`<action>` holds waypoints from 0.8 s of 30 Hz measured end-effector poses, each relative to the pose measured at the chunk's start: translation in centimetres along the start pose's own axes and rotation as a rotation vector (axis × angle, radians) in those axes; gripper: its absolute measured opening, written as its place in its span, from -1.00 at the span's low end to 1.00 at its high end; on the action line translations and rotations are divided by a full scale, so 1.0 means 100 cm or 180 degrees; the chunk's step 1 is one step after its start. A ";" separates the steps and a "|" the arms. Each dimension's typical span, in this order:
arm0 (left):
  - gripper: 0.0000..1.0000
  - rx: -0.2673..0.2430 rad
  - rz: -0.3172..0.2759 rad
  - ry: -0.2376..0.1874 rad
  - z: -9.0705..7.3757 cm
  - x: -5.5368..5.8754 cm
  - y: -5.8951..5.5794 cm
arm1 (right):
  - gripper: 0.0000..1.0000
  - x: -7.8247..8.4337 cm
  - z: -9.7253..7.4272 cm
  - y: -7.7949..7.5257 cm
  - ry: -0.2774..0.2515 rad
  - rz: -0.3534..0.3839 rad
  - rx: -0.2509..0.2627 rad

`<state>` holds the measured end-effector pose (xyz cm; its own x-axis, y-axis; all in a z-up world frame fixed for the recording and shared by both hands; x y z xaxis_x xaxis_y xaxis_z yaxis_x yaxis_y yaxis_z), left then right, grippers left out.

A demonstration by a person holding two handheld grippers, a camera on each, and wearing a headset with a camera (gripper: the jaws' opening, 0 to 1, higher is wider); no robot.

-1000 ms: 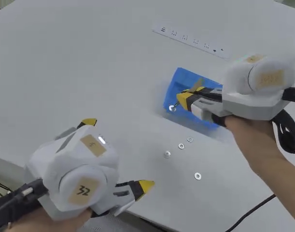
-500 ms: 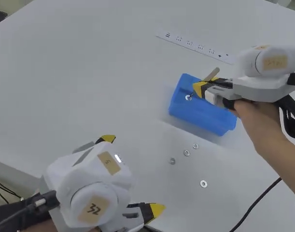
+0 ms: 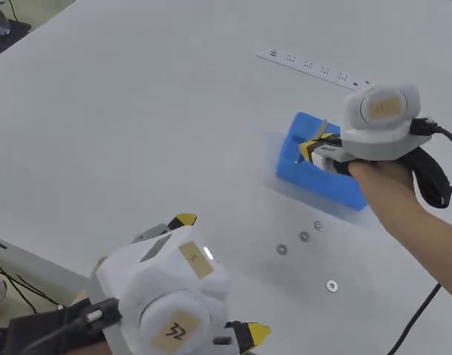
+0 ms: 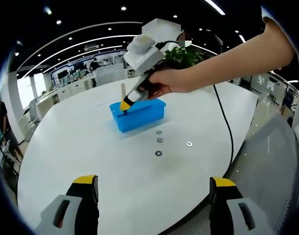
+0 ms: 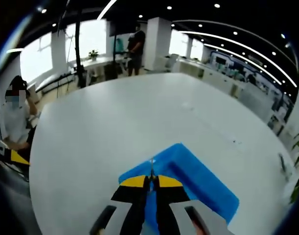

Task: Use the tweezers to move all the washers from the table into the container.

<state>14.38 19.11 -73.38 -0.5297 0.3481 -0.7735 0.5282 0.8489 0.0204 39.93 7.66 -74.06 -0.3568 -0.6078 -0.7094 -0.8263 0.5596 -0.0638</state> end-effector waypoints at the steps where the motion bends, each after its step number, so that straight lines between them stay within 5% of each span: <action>1: 0.92 -0.0008 -0.0005 0.0000 0.000 0.000 0.000 | -0.95 0.001 0.000 0.001 -0.0002 0.0005 -0.0001; 5: 0.91 -0.0048 -0.0014 0.0015 0.000 0.000 0.002 | -0.95 0.006 0.007 0.006 0.0090 -0.0062 -0.0040; 6: 0.90 -0.0051 -0.0012 0.0017 0.000 0.000 0.002 | -0.95 0.002 0.006 0.005 -0.0103 -0.0104 -0.0013; 7: 0.90 -0.0049 -0.0010 0.0019 0.000 0.000 0.002 | -0.95 0.006 0.005 0.003 0.0051 -0.0061 -0.0024; 24: 0.91 -0.0099 0.0097 0.0090 0.002 0.002 0.002 | -0.93 0.002 -0.005 -0.004 -0.0037 0.0203 0.0040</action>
<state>14.53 19.25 -73.64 -0.5324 0.3849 -0.7539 0.5238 0.8495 0.0638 39.97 7.01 -73.79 -0.4034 -0.5642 -0.7203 -0.7966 0.6040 -0.0270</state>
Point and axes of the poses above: the centre of the closed fingertips' face, and the gripper's own axes: z roughly forward along the fingers, y roughly to its left, x roughly out of its underside, the point moved 10 cm from there along -z, roughly backward along the fingers, and after that the axes turned 1 degree about y, right-handed, at the moved point
